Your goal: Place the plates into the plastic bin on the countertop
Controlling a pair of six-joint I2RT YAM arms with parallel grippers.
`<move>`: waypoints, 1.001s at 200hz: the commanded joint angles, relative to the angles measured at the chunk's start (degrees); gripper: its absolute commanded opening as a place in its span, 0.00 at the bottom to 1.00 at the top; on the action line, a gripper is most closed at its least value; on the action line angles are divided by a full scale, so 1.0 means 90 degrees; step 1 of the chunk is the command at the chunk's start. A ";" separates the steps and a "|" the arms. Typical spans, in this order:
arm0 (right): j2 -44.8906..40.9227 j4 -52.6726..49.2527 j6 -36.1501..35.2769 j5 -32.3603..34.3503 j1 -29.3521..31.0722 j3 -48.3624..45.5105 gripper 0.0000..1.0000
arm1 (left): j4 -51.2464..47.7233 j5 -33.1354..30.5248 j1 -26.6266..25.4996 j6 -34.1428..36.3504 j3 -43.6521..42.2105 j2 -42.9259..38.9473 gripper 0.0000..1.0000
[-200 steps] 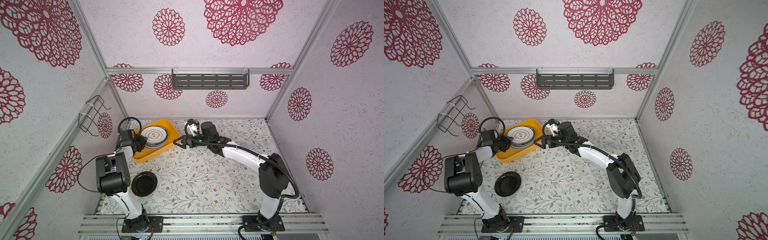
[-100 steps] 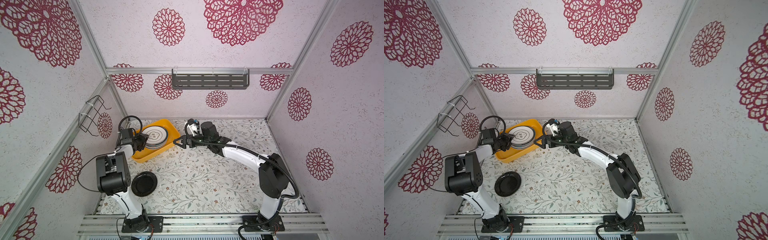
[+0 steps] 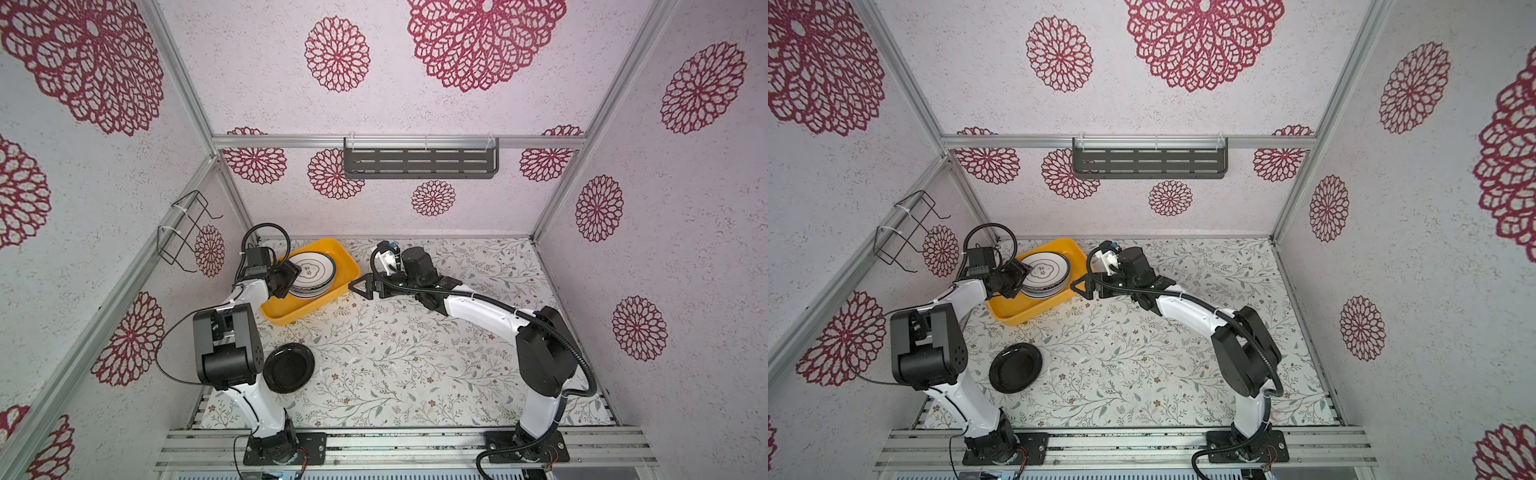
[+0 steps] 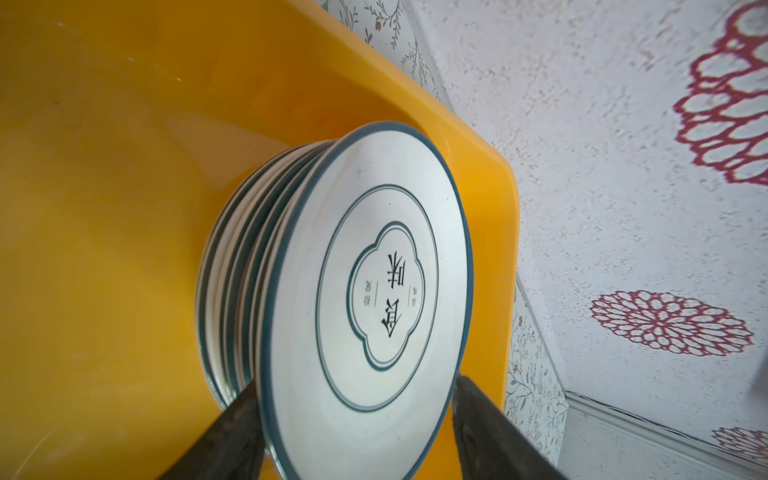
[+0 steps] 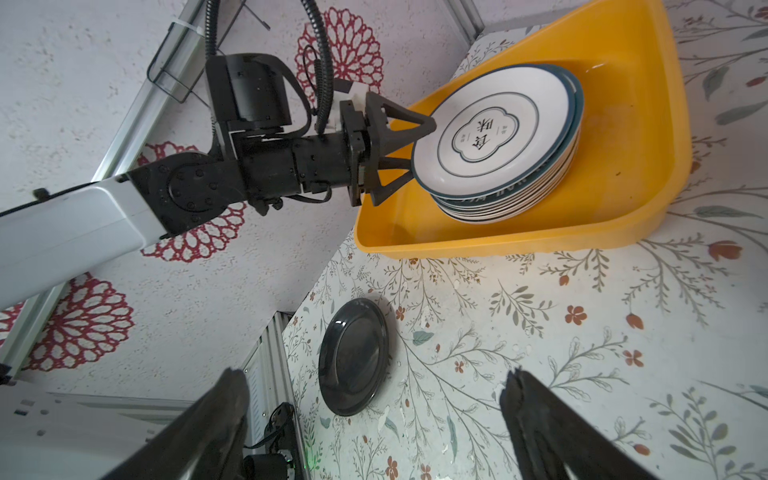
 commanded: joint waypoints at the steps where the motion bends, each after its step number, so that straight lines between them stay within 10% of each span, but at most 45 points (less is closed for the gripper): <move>1: -0.0453 0.0110 -0.0151 0.0673 -0.0019 -0.0135 0.99 | -0.0620 -0.0279 -0.0073 0.0492 0.0183 -0.0069 0.75; 97: -0.0874 0.0321 0.0020 0.1167 -0.0034 -0.0572 0.99 | -0.1299 -0.1123 -0.0224 0.1103 -0.0381 -0.1466 0.89; 200: -0.1097 0.0970 0.0483 0.1027 -0.0027 -0.1506 0.99 | -0.2317 -0.2679 -0.0225 0.0627 -0.2505 -0.5596 0.97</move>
